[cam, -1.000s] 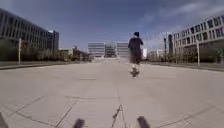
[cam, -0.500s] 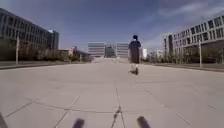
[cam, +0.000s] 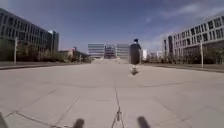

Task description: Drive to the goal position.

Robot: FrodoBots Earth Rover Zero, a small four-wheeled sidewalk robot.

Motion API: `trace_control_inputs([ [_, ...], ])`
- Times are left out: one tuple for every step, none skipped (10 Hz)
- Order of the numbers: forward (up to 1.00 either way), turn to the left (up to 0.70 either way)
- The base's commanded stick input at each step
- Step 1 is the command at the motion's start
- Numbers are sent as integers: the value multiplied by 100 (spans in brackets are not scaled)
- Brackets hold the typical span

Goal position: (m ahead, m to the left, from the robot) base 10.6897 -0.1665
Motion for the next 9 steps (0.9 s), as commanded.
trace_control_inputs([
  [70, 0],
  [70, 0],
  [70, 0],
  [70, 0],
  [70, 0],
  [70, 0],
  [70, 0],
  [70, 0],
  [70, 0],
])
